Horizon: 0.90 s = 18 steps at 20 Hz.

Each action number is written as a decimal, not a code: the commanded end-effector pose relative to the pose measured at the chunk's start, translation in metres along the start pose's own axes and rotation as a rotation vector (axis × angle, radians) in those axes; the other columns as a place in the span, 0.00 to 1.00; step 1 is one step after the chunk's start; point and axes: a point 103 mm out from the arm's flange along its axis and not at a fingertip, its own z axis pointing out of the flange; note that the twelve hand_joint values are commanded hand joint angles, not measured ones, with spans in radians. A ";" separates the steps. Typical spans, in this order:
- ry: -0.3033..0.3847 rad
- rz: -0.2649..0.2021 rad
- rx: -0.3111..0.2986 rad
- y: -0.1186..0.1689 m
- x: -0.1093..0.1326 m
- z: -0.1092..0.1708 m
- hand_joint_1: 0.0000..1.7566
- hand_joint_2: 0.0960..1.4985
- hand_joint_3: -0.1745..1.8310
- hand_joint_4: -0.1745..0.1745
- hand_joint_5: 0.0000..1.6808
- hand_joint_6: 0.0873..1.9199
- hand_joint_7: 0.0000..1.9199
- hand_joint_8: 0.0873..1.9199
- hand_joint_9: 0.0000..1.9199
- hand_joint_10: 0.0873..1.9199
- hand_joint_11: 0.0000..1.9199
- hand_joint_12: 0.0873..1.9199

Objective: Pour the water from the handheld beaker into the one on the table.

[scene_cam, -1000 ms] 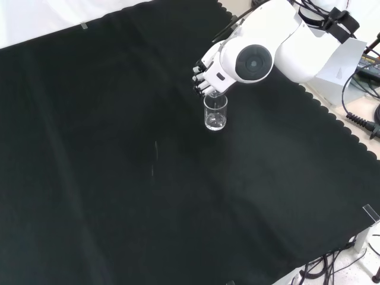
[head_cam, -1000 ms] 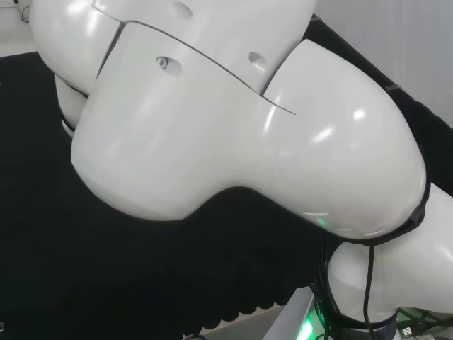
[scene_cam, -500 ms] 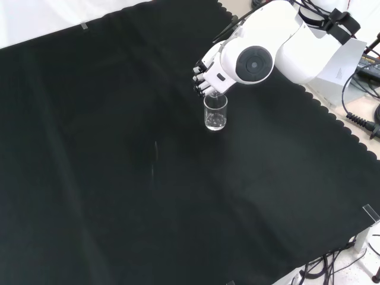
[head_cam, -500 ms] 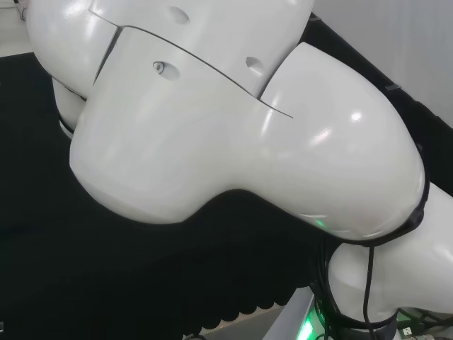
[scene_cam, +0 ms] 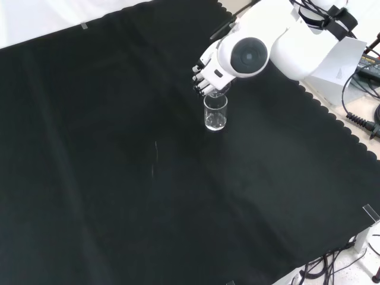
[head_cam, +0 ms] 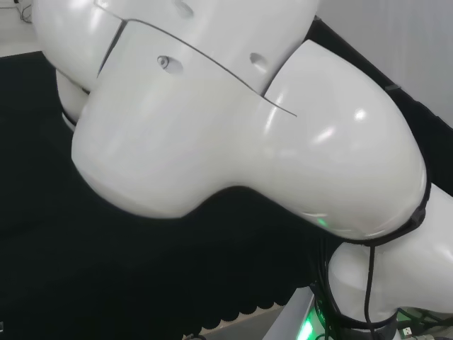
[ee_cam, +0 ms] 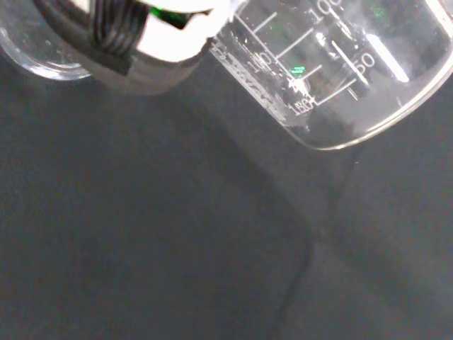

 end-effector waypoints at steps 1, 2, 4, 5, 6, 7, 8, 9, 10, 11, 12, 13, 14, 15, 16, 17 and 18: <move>0.200 -0.037 -0.038 0.000 -0.015 0.008 0.81 0.65 0.00 0.05 0.79 0.13 0.71 0.19 0.85 0.00 0.66 0.49; 0.231 -0.043 -0.046 0.000 -0.018 0.011 0.81 0.65 0.00 0.05 0.79 0.13 0.71 0.19 0.85 0.00 0.66 0.49; 0.288 -0.053 -0.062 0.000 -0.025 0.015 0.81 0.65 0.00 0.05 0.79 0.13 0.71 0.19 0.85 0.00 0.65 0.49; 0.317 -0.055 -0.073 0.000 -0.028 0.017 0.81 0.65 0.00 0.05 0.79 0.13 0.71 0.19 0.85 0.00 0.65 0.49; 0.345 -0.057 -0.088 0.000 -0.032 0.019 0.81 0.65 0.00 0.05 0.79 0.13 0.71 0.19 0.85 0.00 0.65 0.49; 0.371 -0.060 -0.103 0.000 -0.035 0.022 0.81 0.65 0.00 0.06 0.79 0.14 0.71 0.19 0.85 0.00 0.65 0.49; 0.398 -0.060 -0.120 0.000 -0.038 0.025 0.81 0.65 0.00 0.06 0.78 0.14 0.71 0.20 0.85 0.00 0.65 0.49; 0.423 -0.061 -0.134 0.000 -0.041 0.028 0.81 0.65 0.00 0.06 0.78 0.14 0.71 0.20 0.85 0.00 0.65 0.48; 0.454 -0.061 -0.148 0.001 -0.045 0.031 0.81 0.65 0.00 0.06 0.78 0.15 0.71 0.20 0.85 0.00 0.65 0.48; 0.488 -0.059 -0.164 0.001 -0.049 0.034 0.81 0.65 0.00 0.06 0.78 0.15 0.71 0.20 0.85 0.00 0.65 0.47; 0.530 -0.068 -0.187 0.002 -0.053 0.038 0.81 0.65 0.00 0.06 0.78 0.15 0.71 0.20 0.85 0.00 0.65 0.47; 0.574 -0.068 -0.204 0.003 -0.057 0.041 0.81 0.65 0.00 0.07 0.78 0.15 0.70 0.20 0.85 0.00 0.65 0.47; 0.599 -0.062 -0.221 0.003 -0.061 0.044 0.81 0.65 0.00 0.07 0.78 0.15 0.70 0.20 0.85 0.00 0.65 0.46; 0.617 -0.059 -0.238 0.004 -0.065 0.046 0.81 0.65 0.00 0.07 0.78 0.15 0.70 0.20 0.85 0.00 0.65 0.46; 0.641 -0.057 -0.256 0.005 -0.068 0.048 0.81 0.65 0.00 0.07 0.78 0.15 0.71 0.20 0.85 0.00 0.65 0.46; 0.671 -0.057 -0.275 0.007 -0.071 0.050 0.81 0.65 0.00 0.07 0.78 0.15 0.71 0.20 0.85 0.00 0.65 0.46; 0.693 -0.055 -0.291 0.008 -0.074 0.052 0.81 0.65 0.00 0.07 0.78 0.15 0.71 0.20 0.85 0.00 0.65 0.46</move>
